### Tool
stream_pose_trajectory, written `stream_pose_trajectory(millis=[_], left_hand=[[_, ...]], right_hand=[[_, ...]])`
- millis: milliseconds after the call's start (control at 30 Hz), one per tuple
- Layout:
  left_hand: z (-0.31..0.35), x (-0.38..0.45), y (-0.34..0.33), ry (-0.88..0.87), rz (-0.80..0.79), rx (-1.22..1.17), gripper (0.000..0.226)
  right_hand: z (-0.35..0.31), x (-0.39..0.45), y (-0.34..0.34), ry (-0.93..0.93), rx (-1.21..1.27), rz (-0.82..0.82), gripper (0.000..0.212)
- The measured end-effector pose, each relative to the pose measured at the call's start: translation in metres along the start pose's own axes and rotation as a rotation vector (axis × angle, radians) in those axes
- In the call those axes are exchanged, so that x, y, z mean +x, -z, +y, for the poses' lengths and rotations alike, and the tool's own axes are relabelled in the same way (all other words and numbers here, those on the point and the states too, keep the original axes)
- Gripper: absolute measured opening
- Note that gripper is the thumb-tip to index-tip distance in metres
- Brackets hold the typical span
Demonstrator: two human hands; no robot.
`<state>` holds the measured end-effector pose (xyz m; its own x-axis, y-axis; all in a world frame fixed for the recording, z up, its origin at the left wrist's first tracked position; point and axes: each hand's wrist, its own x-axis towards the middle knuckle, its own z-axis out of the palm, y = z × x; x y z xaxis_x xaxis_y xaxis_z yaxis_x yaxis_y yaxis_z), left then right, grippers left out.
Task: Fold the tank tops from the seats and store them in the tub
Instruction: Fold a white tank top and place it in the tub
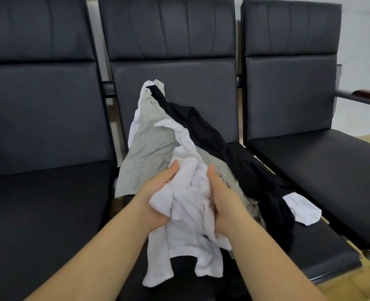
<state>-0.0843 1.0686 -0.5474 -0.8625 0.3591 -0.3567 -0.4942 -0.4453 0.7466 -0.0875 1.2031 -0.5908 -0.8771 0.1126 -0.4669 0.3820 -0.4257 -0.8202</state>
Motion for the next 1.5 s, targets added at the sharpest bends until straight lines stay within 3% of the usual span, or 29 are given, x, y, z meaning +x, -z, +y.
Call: stream_pose_trajectory(millis=[100,267,400,500,567,667,733,867,967,1033,1133,1200,1333,1433,1500], left_hand=[[0.002,-0.006,0.008,0.006,0.017,0.023,0.046],[0.003,-0.018,0.044,-0.036,0.148,-0.01,0.039],[0.01,-0.047,0.077,-0.084,0.246,-0.061,0.032],[0.011,-0.077,0.1,-0.042,0.292,-0.053,0.044],[0.012,-0.093,0.121,-0.099,0.342,-0.023,0.044],[0.006,-0.112,0.149,-0.095,0.329,0.036,0.063],[-0.001,-0.122,0.161,-0.085,0.321,0.052,0.059],[-0.008,-0.118,0.163,-0.071,0.348,-0.027,0.056],[-0.006,-0.112,0.162,-0.085,0.356,-0.037,0.042],[-0.006,-0.108,0.164,-0.071,0.349,-0.085,0.036],[-0.003,-0.106,0.164,-0.059,0.381,-0.192,0.032],[-0.002,-0.107,0.161,-0.037,0.339,-0.222,0.03],[-0.002,-0.11,0.156,-0.048,0.255,-0.283,0.035],[0.003,-0.115,0.159,-0.068,0.209,-0.283,0.031],[0.005,-0.119,0.166,-0.076,0.143,-0.261,0.046]], right_hand=[[0.001,-0.004,-0.004,-0.016,0.273,-0.152,0.043],[0.008,-0.019,-0.026,0.135,0.196,-0.261,0.012],[0.024,-0.04,-0.06,0.217,-0.023,-0.455,0.015],[0.05,-0.059,-0.092,0.273,-0.292,-0.534,0.021],[0.066,-0.069,-0.108,0.256,-0.375,-0.605,0.023],[0.085,-0.079,-0.119,0.193,-0.454,-0.755,0.029],[0.097,-0.081,-0.121,0.192,-0.583,-0.819,0.036],[0.102,-0.081,-0.124,0.168,-0.568,-0.795,0.037],[0.091,-0.08,-0.12,0.12,-0.436,-0.59,0.021],[0.089,-0.071,-0.114,0.298,-0.599,-0.439,0.008],[0.085,-0.053,-0.1,0.703,-1.02,-0.264,0.034],[0.078,-0.049,-0.098,0.791,-1.062,-0.331,0.054],[0.076,-0.049,-0.1,0.584,-1.125,-0.494,0.071],[0.076,-0.057,-0.103,0.418,-1.177,-0.5,0.079],[0.072,-0.065,-0.103,0.344,-1.173,-0.514,0.089]])
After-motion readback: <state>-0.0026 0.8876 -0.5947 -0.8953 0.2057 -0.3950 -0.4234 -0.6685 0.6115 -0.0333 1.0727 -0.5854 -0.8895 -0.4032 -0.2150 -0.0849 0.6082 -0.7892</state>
